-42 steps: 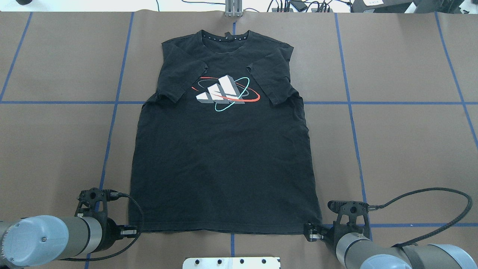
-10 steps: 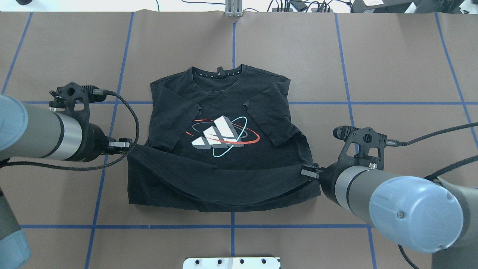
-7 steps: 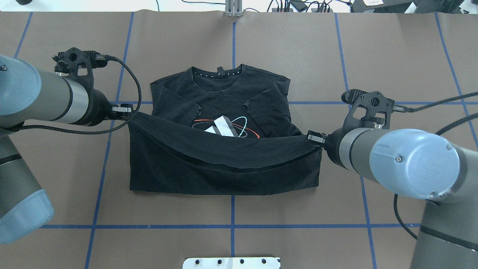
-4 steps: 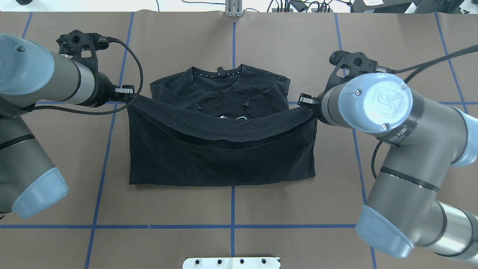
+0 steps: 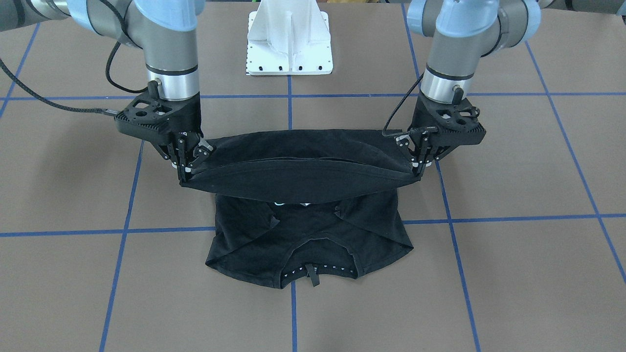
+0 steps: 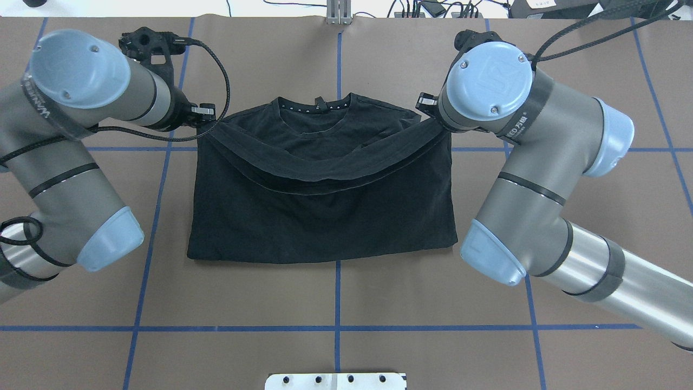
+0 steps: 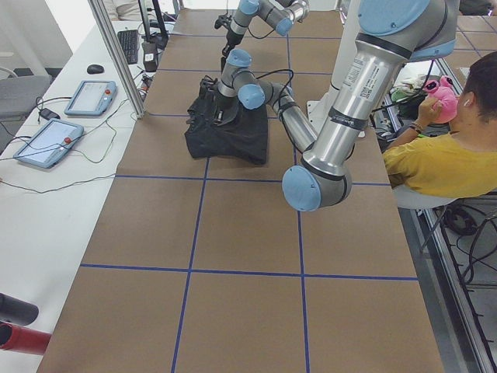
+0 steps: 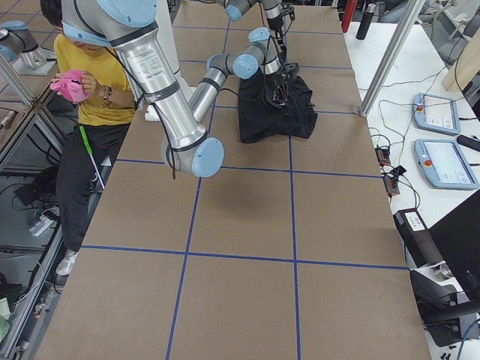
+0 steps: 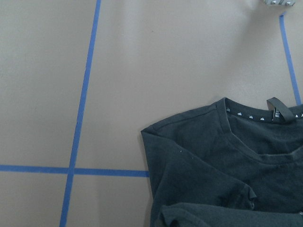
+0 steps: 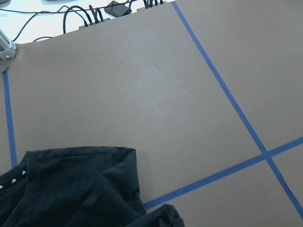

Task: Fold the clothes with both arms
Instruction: 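Release the hem near the collar and raise both grippers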

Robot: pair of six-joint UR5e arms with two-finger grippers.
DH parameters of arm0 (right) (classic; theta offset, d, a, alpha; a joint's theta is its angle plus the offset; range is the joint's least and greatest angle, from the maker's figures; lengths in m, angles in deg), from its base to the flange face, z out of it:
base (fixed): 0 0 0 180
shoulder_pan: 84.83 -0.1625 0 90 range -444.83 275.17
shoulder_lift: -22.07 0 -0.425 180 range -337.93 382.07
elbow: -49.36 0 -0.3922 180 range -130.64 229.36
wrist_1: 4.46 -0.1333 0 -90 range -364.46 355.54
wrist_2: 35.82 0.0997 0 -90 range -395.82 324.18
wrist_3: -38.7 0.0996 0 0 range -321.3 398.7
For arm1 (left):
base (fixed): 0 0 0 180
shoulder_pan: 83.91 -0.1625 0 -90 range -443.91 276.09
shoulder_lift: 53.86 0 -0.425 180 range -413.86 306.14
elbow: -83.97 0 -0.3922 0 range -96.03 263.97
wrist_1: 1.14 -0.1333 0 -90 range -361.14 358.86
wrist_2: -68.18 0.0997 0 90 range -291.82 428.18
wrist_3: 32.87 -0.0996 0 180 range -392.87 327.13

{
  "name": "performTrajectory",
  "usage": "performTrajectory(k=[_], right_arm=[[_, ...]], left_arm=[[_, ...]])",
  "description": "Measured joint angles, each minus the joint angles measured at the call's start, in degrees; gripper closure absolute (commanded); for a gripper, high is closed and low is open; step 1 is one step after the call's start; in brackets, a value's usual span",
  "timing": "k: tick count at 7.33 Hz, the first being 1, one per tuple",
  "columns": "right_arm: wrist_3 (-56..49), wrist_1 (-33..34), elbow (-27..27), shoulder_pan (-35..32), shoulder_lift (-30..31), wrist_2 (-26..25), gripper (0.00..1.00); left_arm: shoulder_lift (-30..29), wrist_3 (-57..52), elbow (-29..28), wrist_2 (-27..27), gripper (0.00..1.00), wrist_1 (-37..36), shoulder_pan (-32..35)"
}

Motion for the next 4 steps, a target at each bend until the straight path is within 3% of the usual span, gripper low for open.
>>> performTrajectory(k=[4], right_arm=[[-2.2,-7.9,-14.6,-4.0,-5.3,1.8,1.00]], left_arm=[[-4.3,-4.5,-12.5,2.3,1.00,5.9,1.7]])
